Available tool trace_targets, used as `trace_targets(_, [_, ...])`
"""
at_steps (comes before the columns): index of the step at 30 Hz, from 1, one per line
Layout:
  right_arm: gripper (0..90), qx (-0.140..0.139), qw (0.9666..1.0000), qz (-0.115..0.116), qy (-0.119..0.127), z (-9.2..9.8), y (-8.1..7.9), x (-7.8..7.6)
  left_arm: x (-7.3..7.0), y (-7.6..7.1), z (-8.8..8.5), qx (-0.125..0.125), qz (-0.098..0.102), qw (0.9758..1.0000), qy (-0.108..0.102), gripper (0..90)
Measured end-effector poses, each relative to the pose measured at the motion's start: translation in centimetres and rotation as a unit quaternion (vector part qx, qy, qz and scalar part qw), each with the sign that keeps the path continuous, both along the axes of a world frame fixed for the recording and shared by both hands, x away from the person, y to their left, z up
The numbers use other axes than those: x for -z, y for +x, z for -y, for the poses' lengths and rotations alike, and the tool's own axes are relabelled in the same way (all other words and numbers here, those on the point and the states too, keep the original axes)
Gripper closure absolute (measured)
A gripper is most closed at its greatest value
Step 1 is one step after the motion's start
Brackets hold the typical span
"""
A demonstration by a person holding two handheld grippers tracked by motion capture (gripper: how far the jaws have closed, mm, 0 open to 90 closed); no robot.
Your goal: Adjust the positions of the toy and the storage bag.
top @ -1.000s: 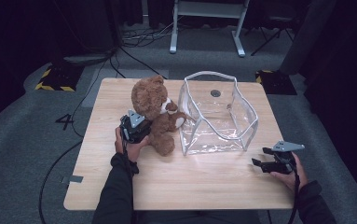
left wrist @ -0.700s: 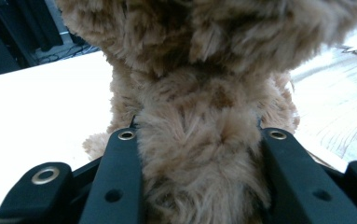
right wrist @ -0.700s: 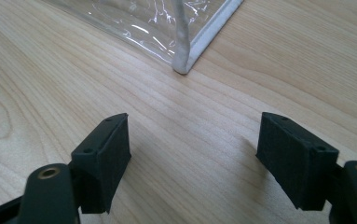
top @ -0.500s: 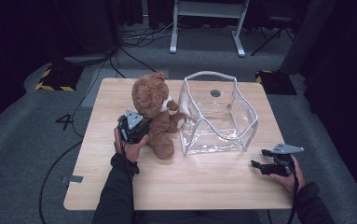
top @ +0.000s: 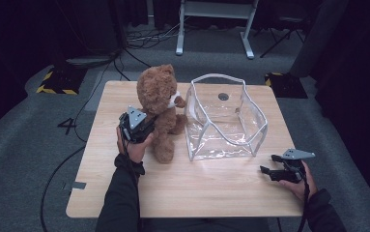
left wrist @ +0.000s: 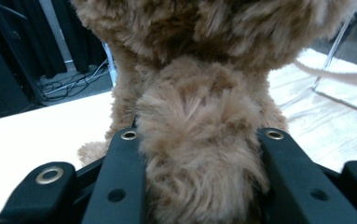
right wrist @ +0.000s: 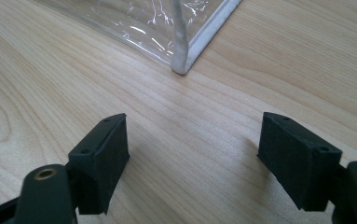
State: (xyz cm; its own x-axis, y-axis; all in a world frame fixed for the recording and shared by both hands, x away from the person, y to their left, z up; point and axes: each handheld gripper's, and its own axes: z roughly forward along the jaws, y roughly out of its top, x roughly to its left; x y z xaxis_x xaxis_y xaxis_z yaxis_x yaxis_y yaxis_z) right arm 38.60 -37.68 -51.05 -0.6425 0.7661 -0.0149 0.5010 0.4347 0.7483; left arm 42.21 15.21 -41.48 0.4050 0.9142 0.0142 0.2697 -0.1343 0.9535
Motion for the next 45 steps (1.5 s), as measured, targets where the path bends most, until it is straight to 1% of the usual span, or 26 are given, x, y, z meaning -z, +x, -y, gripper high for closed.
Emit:
trace_targets(6, [24.1,0.001,1.0,0.0,0.0,0.0,0.0,0.0,-1.2,0.3,0.1,-0.006,0.005,0.9999,-0.014,67.6])
trace_targets(9, [24.1,0.001,1.0,0.001,0.0,0.0,0.0,0.0,-1.8,0.4,0.2,-0.009,0.011,0.9998,-0.014,67.6])
trace_targets(14, [24.1,0.001,1.0,0.0,0.0,0.0,0.0,0.0,-3.0,0.6,0.4,-0.007,0.022,0.9996,-0.015,67.7])
trace_targets(19, [24.1,0.001,1.0,0.0,0.0,0.0,0.0,0.0,-4.9,0.6,0.5,-0.008,0.039,0.999,-0.018,67.8])
trace_targets(22, [24.1,0.001,1.0,0.0,0.0,0.0,0.0,0.0,-6.0,0.6,0.7,-0.005,0.05,0.9986,-0.016,67.8])
trace_targets(27, [24.1,0.001,1.0,0.0,0.001,0.0,0.0,0.0,-7.5,0.6,0.7,-0.008,0.063,0.9978,-0.019,67.7])
trace_targets(31, [24.1,0.001,1.0,0.0,0.001,0.0,0.0,0.0,-8.5,0.8,0.9,-0.007,0.069,0.9973,-0.025,67.7])
trace_targets(37, [24.0,0.001,1.0,0.0,0.001,0.0,0.0,0.0,-10.0,1.1,1.1,-0.008,0.081,0.9965,-0.021,67.8])
trace_targets(42, [24.1,0.001,1.0,0.0,0.001,0.0,0.0,0.0,-11.0,1.5,1.3,-0.009,0.085,0.9962,-0.018,67.8])
trace_targets(45, [24.1,0.001,1.0,-0.001,0.001,0.0,0.0,0.0,-11.8,1.5,1.4,-0.007,0.093,0.9954,-0.018,67.8])
